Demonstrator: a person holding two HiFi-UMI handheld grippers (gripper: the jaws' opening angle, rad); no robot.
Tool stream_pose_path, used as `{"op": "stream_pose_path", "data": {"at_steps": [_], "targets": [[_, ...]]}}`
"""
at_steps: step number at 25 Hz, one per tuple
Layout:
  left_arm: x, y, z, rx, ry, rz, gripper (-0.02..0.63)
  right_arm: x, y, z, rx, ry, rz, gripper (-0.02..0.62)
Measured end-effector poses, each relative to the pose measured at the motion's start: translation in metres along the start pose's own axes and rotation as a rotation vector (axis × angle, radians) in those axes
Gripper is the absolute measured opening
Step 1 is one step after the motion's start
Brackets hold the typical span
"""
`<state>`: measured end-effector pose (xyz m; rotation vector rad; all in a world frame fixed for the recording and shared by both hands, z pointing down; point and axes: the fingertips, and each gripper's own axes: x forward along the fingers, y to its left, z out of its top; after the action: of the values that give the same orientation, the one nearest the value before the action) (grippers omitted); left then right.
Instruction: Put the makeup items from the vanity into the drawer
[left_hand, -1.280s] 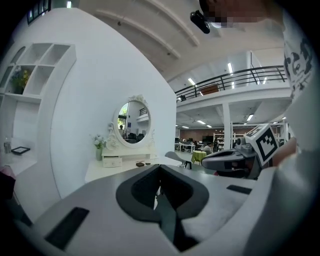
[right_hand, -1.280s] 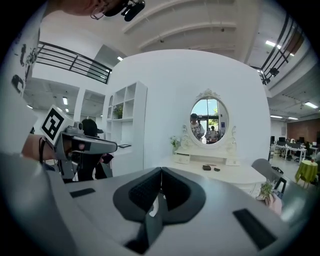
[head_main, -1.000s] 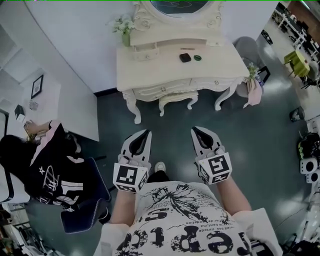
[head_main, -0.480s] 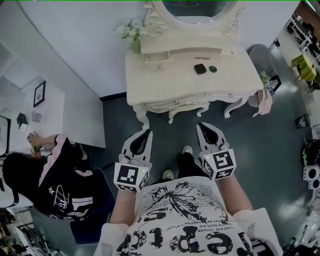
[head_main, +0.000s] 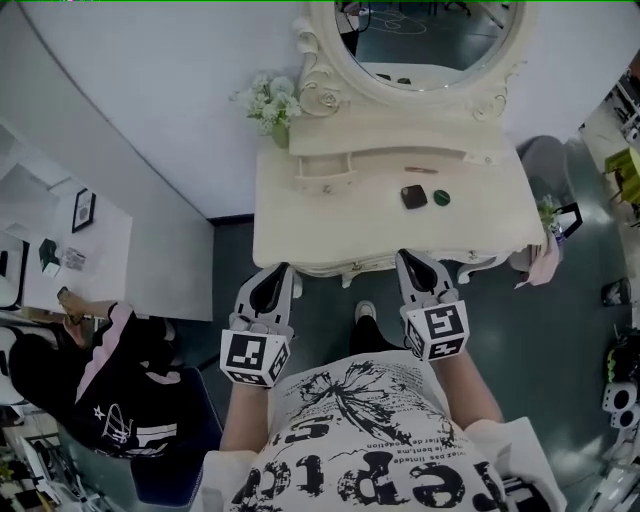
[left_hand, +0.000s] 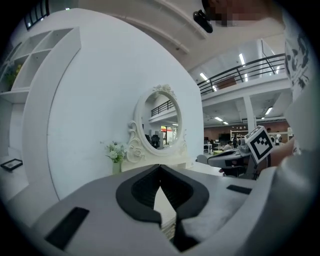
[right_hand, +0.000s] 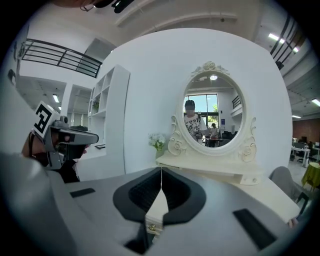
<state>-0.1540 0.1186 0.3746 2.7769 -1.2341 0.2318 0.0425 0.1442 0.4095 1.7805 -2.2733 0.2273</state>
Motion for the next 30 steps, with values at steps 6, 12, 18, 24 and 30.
{"op": "stream_pose_path", "data": {"at_steps": [6,12,18,24,30], "targets": [[0.092,0.018,0.022,-0.004,0.003,0.051,0.020,0.068,-0.081,0.023,0.005,0.004,0.036,0.018],[0.163,0.024,0.022,-0.032,0.011,0.056,0.020,0.114,-0.135,0.017,0.026,0.045,0.046,0.018],[0.211,0.021,0.012,-0.051,0.035,-0.009,0.018,0.137,-0.165,-0.004,0.043,0.112,0.024,0.020],[0.247,0.024,-0.007,-0.062,0.087,-0.117,0.019,0.152,-0.180,-0.040,0.102,0.210,-0.035,0.021],[0.278,0.029,-0.029,-0.061,0.122,-0.215,0.020,0.174,-0.190,-0.094,0.128,0.328,-0.091,0.191]]}}
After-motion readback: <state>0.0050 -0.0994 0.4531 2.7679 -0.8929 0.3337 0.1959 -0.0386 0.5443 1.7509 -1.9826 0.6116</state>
